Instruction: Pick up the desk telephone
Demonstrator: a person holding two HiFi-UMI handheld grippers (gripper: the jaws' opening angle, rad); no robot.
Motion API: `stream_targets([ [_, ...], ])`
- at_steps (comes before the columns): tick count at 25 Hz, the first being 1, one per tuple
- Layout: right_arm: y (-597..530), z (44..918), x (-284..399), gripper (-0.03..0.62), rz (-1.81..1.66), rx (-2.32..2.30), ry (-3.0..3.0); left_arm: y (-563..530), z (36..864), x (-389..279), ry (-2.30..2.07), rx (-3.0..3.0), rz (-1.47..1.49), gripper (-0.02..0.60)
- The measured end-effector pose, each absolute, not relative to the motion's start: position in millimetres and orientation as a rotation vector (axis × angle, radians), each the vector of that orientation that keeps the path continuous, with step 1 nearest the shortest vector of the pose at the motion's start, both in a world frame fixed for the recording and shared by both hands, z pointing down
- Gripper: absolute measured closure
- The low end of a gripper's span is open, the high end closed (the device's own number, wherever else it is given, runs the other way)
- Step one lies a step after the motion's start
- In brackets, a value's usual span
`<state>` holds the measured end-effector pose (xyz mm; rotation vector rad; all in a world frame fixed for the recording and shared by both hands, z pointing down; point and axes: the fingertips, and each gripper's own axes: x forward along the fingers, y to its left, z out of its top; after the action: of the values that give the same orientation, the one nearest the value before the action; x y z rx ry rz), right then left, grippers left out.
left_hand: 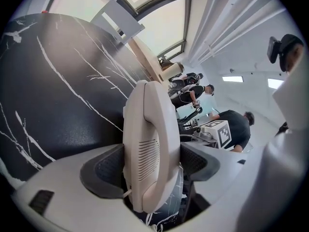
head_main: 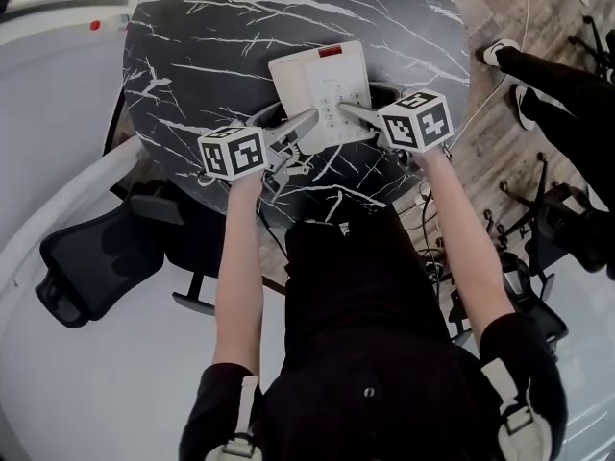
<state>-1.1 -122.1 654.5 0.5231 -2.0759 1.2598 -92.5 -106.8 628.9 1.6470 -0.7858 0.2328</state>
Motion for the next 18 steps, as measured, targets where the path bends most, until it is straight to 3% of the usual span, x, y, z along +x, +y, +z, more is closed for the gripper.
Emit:
stream_targets([
  [18, -111.9, 634.8, 1.4, 0.299, 1.343, 0.529, -2.043, -97.6, 602.8, -90.1, -0.815, 1.657, 0.219, 0.209],
])
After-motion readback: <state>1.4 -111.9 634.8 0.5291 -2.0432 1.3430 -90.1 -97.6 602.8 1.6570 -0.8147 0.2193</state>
